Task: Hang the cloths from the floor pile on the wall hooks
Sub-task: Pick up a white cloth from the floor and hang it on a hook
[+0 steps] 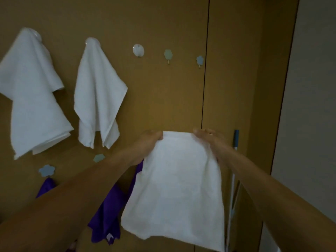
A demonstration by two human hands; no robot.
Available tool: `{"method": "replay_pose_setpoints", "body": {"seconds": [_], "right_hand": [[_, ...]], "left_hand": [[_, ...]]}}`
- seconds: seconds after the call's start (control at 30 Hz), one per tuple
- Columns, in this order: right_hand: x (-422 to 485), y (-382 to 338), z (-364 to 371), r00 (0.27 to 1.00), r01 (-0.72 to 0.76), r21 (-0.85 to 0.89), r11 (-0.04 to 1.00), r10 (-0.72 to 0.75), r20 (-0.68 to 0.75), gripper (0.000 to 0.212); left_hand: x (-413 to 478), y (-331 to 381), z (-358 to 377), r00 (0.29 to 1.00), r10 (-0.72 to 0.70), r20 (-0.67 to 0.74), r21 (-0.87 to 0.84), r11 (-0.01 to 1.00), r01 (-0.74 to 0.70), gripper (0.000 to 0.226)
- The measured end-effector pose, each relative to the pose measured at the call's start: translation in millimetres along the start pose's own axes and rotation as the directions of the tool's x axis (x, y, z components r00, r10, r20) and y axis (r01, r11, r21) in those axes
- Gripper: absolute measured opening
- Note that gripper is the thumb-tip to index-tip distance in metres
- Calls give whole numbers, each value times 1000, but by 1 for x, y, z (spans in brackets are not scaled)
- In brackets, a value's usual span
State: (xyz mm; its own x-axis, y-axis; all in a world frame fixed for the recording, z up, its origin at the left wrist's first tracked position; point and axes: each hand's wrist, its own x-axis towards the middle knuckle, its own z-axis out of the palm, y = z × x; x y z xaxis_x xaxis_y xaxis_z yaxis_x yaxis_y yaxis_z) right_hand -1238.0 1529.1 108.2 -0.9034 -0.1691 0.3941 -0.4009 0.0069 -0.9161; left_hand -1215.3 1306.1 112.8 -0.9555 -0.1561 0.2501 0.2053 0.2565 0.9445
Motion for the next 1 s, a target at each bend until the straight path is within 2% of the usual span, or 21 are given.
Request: {"method": "replay_pose_setpoints", "body": {"seconds": [0.07, 0.1, 0.17, 0.23, 0.3, 0.33, 0.4, 0.43, 0.57, 0.67, 0.83, 1.0], "right_hand": [[21, -5, 7, 992, 20, -140, 990, -3, 126, 50], [31, -7, 11, 986, 26, -198, 980, 8, 168, 53], [57, -12, 17, 982, 46, -213, 976, -5, 191, 42], [83, -17, 25, 989, 75, -146, 986, -55, 138, 29], [110, -21, 34, 989, 123, -86, 989, -115, 94, 22], [123, -23, 39, 986, 148, -72, 986, -142, 81, 21], [150, -28, 50, 976, 215, -67, 974, -211, 60, 23], [165, -32, 55, 967, 255, -67, 965, -252, 47, 23], [230, -59, 78, 920, 391, -67, 918, -392, -13, 26], [280, -94, 96, 889, 454, -37, 890, -455, -59, 24], [351, -150, 122, 825, 548, -127, 827, -559, -82, 23], [401, -180, 141, 803, 571, -185, 800, -591, -79, 26]], "left_hand": [[18, 5, -11, 996, 74, -43, 44, 996, -73, 16], [28, 7, -17, 992, 112, -61, 64, 992, -108, 18], [48, 9, -27, 980, 191, -62, 114, 976, -183, 22], [64, 14, -35, 970, 243, -26, 162, 958, -235, 28], [83, 22, -41, 965, 264, -8, 202, 945, -257, 50], [93, 27, -44, 960, 278, -16, 209, 940, -269, 50], [112, 40, -52, 938, 343, -58, 234, 918, -321, 26], [122, 48, -56, 920, 379, -97, 255, 903, -345, 20], [159, 88, -72, 823, 508, -254, 360, 840, -407, 19], [191, 124, -83, 741, 572, -352, 415, 805, -424, 16], [244, 178, -110, 592, 640, -490, 513, 760, -398, 20], [287, 207, -138, 543, 661, -517, 568, 740, -360, 28]]}}
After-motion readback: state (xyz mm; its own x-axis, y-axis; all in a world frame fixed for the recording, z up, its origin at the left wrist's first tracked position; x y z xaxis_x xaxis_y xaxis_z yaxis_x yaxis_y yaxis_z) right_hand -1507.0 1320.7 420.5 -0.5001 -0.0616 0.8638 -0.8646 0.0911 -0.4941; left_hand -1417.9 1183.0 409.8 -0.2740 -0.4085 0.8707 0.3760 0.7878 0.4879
